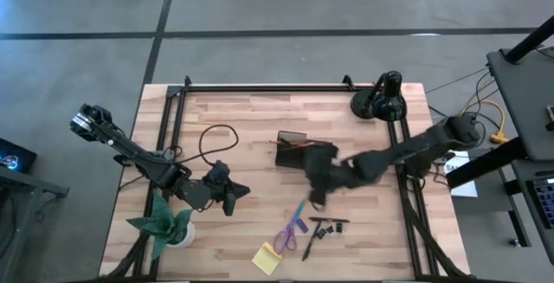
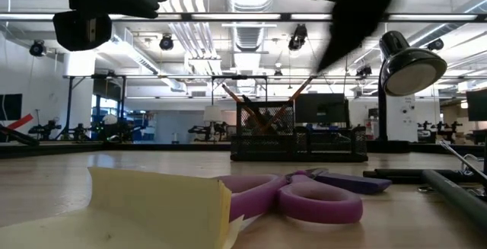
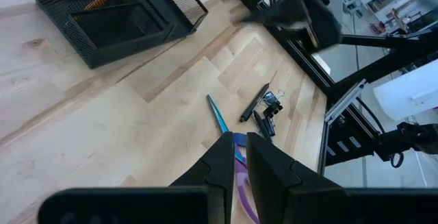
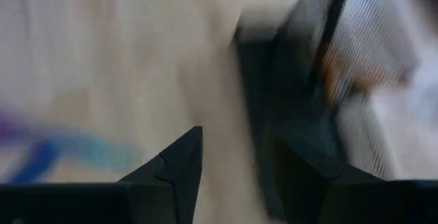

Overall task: Pick and place office supplies into organizer
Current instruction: Put the top black pen into the black desk organizer

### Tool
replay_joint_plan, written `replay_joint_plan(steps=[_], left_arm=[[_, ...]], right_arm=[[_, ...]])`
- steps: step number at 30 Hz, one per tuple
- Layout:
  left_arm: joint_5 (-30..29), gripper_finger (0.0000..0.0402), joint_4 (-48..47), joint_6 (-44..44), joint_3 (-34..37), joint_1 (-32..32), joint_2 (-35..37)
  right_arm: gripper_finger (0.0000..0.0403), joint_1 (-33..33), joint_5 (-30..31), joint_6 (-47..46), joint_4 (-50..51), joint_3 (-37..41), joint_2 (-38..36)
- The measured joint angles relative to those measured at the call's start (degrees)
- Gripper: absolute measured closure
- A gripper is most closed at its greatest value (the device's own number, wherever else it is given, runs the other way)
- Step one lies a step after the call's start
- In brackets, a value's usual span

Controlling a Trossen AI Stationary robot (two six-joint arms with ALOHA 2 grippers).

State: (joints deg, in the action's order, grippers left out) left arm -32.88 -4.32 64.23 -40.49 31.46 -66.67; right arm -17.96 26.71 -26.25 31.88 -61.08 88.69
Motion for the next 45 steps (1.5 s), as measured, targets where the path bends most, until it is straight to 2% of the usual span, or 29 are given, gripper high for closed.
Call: replay_joint_plan(steps=[2,6,12,19,26,33,38,45], left_arm=[[-0.02,0.0378,-0.02,-0.02,0.00,0.00,0.00],[-0.04,0.0378,-0.17,-0.08,0.00,0.00,0.00],[-0.04,0.0378,-0.26,-0.09,0.15,0.00,-0.02],[-0.06,0.0378,-0.24,-0.11,0.46,0.00,-0.02],[-0.06,0.0378,-0.22,-0.11,0.57,0.00,-0.02],[-0.06,0.0378,-0.24,-0.13,0.59,0.00,-0.02],[-0.06,0.0378,-0.50,-0.15,0.63,0.00,-0.02],[-0.08,0.0378,-0.76,-0.15,0.68,0.00,-0.02]], right_arm=[[0.0250,-4.16,-1.30,-4.70,6.07,1.82,-1.66],[0.0250,-13.08,-2.38,-13.08,10.45,4.98,-3.33],[0.0250,-19.18,-4.61,-18.67,7.77,6.56,-0.43],[0.0250,-20.60,-9.29,-20.05,7.65,5.95,6.74],[0.0250,-21.86,-14.70,-21.79,5.58,5.43,9.70],[0.0250,-21.75,-14.72,-21.58,2.01,5.19,9.72],[0.0250,-21.52,-14.74,-21.59,-1.04,5.71,12.63],[0.0250,-20.99,-14.54,-20.42,-0.86,4.60,14.66]])
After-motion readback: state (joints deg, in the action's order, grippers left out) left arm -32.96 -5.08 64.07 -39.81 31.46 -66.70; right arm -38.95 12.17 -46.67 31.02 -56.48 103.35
